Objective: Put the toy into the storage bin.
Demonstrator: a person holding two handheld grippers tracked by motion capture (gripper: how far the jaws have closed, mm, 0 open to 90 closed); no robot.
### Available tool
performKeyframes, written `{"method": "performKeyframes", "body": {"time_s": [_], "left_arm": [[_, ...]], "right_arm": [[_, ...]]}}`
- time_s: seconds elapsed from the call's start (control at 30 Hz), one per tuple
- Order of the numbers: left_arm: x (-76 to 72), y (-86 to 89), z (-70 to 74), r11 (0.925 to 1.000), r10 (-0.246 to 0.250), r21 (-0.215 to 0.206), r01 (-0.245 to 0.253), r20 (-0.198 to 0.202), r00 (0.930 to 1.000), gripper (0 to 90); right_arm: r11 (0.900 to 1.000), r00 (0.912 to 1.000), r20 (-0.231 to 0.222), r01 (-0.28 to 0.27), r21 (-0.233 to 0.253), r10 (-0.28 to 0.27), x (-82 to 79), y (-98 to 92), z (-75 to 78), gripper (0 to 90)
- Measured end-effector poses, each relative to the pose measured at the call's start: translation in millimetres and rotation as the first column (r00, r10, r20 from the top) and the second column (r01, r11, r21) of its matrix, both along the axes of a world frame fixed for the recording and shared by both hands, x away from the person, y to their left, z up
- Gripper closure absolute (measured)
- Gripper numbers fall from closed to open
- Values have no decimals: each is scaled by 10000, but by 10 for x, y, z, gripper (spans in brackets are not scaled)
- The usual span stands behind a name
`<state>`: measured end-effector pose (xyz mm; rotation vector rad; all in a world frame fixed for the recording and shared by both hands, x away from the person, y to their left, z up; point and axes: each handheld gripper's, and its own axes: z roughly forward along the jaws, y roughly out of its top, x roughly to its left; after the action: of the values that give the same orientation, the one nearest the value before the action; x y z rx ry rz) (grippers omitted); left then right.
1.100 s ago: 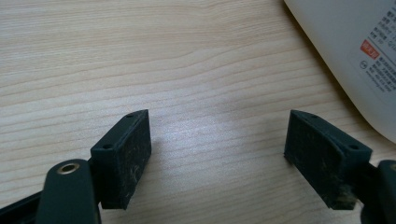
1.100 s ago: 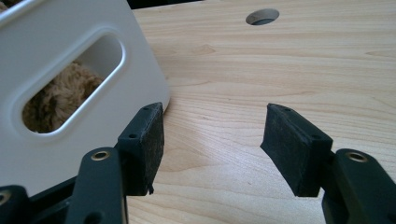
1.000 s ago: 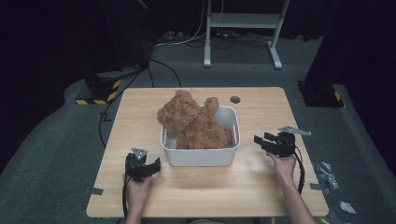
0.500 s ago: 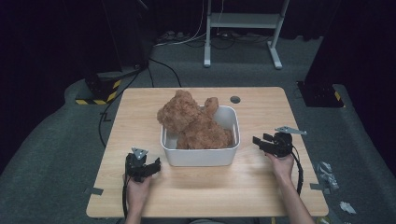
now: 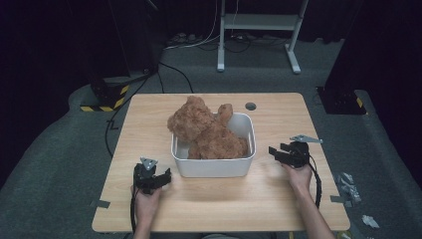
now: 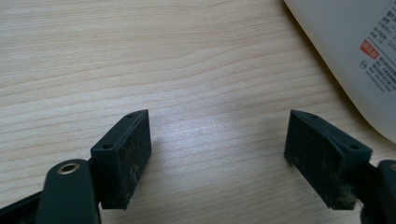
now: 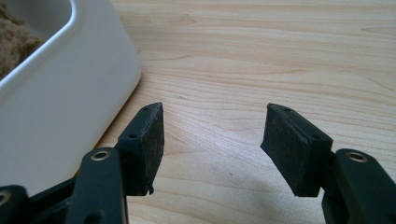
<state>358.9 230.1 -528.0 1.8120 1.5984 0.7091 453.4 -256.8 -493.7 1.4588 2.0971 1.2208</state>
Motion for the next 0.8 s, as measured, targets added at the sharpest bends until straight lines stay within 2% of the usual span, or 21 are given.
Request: {"method": "performKeyframes", "body": {"time_s": [0.8], "left_arm": [[0, -1, 0, 10000, 13, -6, -13, 0, 10000, 227]], "right_arm": [[9954, 9997, -149, 165, -938, -180, 44, 44, -79, 384]]}}
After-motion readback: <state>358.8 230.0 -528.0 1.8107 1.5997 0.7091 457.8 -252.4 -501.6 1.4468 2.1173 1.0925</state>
